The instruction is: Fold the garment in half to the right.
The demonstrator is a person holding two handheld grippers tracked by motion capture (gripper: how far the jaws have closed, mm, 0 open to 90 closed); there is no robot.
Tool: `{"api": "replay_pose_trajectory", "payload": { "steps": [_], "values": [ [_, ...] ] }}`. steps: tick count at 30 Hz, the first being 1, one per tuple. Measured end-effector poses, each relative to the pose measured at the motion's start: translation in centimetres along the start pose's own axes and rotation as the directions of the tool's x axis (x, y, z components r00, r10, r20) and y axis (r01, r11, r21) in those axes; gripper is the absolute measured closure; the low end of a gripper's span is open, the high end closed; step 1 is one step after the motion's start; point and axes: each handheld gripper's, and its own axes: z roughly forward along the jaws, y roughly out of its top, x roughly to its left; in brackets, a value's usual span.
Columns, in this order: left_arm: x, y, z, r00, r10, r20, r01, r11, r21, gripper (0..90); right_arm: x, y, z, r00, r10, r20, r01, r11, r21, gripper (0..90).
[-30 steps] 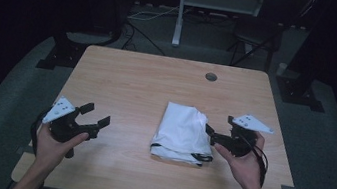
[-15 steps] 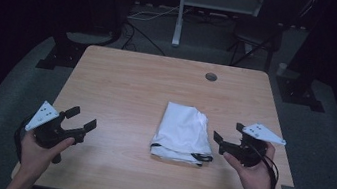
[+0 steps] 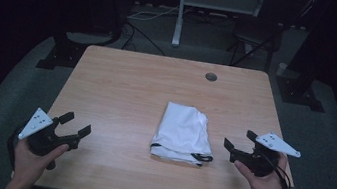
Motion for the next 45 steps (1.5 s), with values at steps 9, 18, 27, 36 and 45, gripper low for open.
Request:
{"api": "replay_pose_trajectory", "payload": {
  "steps": [9,18,27,36,45],
  "values": [
    [0.1,-1.1,-0.9,1.0,0.002,-0.008,-0.002,1.0,-0.002,19.5,-1.1,-1.5,-1.7,0.9991,0.029,0.031,-0.028,0.999,-0.017,13.8],
    [0.2,-2.0,-1.2,0.9997,0.001,-0.025,-0.001,1.0,-0.003,19.5,-1.8,-3.0,-2.8,0.9969,0.057,0.054,-0.055,0.998,-0.031,13.8],
    [0.4,-2.7,-1.4,0.9994,-0.003,-0.036,0.003,1.0,-0.004,19.5,-2.4,-4.5,-3.4,0.9941,0.085,0.067,-0.083,0.996,-0.038,13.7],
    [0.2,-3.1,-0.7,0.9993,-0.004,-0.036,0.004,1.0,-0.006,19.5,-2.7,-5.4,-3.6,0.9912,0.099,0.087,-0.095,0.994,-0.05,13.7],
    [-0.1,-3.8,0.4,0.9992,0.007,-0.038,-0.007,1.0,-0.004,19.5,-2.7,-6.2,-3.3,0.9913,0.094,0.092,-0.091,0.995,-0.045,13.7]
  ]
}}
